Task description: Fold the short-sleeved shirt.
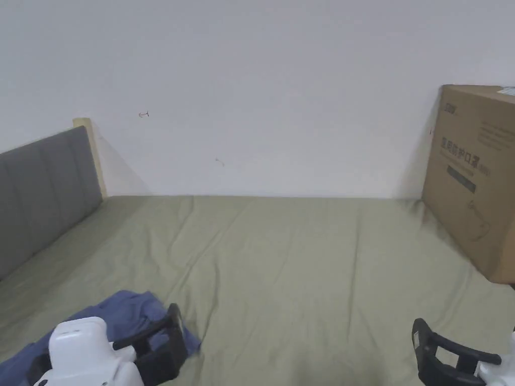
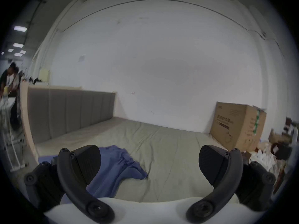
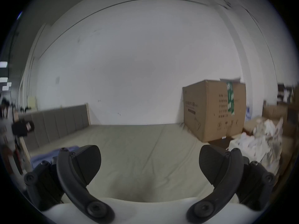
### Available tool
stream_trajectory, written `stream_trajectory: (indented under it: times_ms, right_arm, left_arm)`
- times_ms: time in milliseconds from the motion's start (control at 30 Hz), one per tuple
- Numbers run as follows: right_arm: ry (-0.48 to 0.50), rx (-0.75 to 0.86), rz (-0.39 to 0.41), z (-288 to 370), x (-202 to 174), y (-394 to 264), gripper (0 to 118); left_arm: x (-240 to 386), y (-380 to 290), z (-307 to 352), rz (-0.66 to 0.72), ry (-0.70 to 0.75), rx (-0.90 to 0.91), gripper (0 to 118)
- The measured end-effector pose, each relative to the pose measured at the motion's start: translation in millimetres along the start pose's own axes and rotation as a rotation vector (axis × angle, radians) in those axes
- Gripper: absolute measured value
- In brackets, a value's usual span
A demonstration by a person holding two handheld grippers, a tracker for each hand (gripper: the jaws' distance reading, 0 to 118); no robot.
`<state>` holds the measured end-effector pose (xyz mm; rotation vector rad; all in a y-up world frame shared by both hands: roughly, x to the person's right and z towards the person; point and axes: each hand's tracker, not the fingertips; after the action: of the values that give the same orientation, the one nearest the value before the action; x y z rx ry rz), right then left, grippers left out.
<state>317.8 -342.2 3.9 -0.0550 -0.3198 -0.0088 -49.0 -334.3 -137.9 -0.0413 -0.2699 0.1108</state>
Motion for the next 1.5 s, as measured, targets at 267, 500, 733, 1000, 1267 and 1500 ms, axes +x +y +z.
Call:
stream_trajectory:
  times_ms: [267,500,733,1000,1267,1500]
  right_arm:
    - [-0.008,-0.033,-0.065,-8.8,2.8,-5.8,118]
    - [-0.005,-0.024,-0.046,-1.2,-5.8,4.1,118]
    - [0.002,-0.020,-0.047,-3.7,2.5,-0.3,118]
    - [0.005,-0.019,-0.041,-5.1,2.9,-2.9,118]
    - [0.002,-0.014,-0.022,-7.4,5.7,3.0,118]
    - [0.004,-0.024,-0.038,-5.3,2.6,-0.7,118]
  left_arm:
    - [19.7,2.7,2.6,-0.043,-0.029,0.003,118]
    - [25.2,6.4,3.8,-0.064,-0.023,0.026,118]
    - [28.9,8.9,4.7,-0.060,-0.018,0.034,118]
    - [28.6,15.0,4.0,-0.049,-0.033,0.033,118]
    - [28.7,18.8,3.5,-0.088,-0.061,0.029,118]
    - [28.3,15.5,2.2,-0.028,-0.059,0.004,118]
